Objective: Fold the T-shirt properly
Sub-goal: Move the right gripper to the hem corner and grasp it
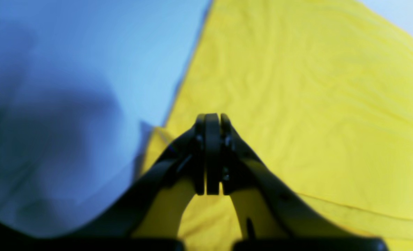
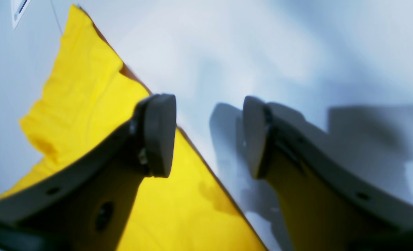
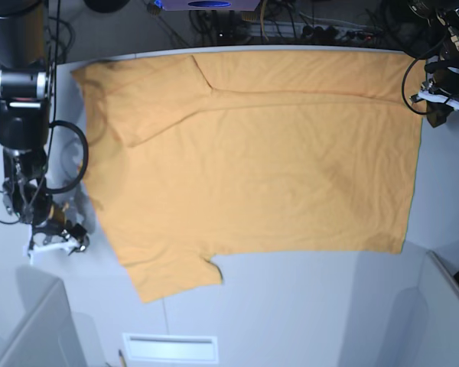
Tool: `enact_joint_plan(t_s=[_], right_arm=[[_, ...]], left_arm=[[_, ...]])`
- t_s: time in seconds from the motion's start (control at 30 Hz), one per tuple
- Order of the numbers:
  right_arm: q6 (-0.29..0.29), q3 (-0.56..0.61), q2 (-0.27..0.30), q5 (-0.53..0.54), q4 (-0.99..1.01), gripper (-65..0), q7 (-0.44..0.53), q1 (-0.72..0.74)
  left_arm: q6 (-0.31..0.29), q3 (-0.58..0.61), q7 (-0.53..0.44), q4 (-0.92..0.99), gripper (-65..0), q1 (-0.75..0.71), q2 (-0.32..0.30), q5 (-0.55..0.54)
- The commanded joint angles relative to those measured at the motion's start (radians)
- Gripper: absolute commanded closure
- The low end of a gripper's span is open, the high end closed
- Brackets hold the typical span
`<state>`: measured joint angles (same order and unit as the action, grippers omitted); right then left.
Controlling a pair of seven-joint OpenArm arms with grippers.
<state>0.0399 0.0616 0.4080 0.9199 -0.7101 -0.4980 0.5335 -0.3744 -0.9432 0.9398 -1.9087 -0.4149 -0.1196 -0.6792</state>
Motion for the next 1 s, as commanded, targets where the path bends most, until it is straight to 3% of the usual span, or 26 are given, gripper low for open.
enact_joint_plan(t_s=[0.0, 0.2, 0.43, 0.7, 0.97], right_arm=[[0.031, 0.024, 0.009, 0.008, 0.028, -34.1, 0.009, 0.063], [0.222, 0.148, -0.033, 0.008, 0.249, -37.4, 0.022, 0.208], [0.229, 0.343, -0.083, 0.009, 0.430, -37.4, 0.244, 0.253], [0.231, 0.432, -0.128, 0.009, 0.430, -36.9, 0.250, 0.264], [0.231, 0.426, -0.122, 0.009, 0.432, -36.6, 0.255, 0.265]], left_arm=[[-0.004, -0.020, -0.017, -0.019, 0.0, -0.005, -0.012, -0.012], [-0.004, -0.089, -0.017, -0.013, 0.0, -0.017, -0.010, -0.012], [-0.004, -0.096, -0.017, -0.016, 0.0, -0.023, -0.010, -0.012], [-0.004, -0.095, -0.017, -0.018, 0.0, -0.034, -0.012, -0.012], [-0.004, -0.095, -0.017, -0.013, 0.0, -0.037, -0.013, -0.012]])
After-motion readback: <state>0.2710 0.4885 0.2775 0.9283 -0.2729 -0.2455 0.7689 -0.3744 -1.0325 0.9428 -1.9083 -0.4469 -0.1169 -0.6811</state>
